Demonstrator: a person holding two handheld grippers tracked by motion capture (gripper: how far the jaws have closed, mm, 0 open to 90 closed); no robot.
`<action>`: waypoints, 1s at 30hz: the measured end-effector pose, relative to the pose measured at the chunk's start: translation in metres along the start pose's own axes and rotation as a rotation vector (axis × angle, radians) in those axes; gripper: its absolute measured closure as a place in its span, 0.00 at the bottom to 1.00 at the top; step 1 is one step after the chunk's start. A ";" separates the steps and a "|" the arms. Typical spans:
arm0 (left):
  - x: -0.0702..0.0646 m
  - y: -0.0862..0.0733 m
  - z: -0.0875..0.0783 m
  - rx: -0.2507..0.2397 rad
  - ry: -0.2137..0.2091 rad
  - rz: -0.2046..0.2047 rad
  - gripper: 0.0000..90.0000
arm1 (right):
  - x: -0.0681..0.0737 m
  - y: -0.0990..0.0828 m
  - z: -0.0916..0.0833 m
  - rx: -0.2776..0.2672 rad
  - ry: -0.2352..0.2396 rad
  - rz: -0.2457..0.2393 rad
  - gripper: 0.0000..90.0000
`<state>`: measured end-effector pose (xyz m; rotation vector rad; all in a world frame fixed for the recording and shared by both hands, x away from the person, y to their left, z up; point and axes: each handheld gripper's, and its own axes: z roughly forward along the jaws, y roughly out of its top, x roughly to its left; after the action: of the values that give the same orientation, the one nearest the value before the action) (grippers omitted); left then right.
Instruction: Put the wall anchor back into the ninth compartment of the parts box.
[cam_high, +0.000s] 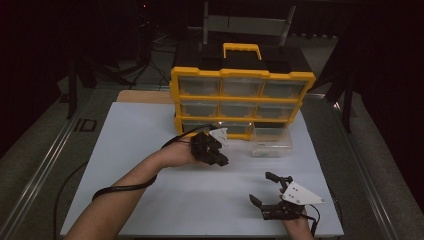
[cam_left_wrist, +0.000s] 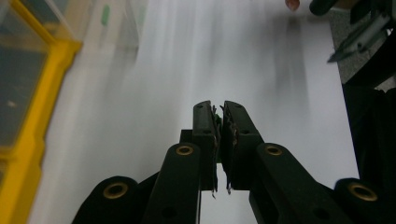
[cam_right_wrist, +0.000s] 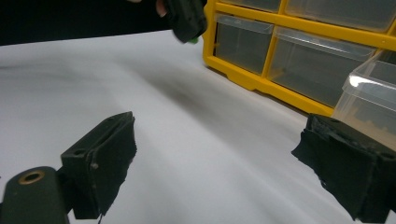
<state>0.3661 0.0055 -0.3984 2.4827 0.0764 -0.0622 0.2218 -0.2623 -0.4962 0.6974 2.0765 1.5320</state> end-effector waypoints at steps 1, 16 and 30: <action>0.001 0.003 -0.001 -0.001 0.004 0.005 0.95 | 0.000 0.000 0.000 0.000 0.001 0.001 0.11; 0.025 0.059 -0.009 -0.042 0.020 0.033 0.95 | -0.001 0.000 -0.001 -0.003 0.004 0.010 0.11; 0.043 0.098 -0.005 -0.125 0.014 0.032 0.95 | -0.002 0.000 -0.002 -0.005 0.006 0.010 0.11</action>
<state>0.4163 -0.0674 -0.3372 2.3594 0.0453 -0.0256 0.2220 -0.2646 -0.4958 0.7028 2.0757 1.5456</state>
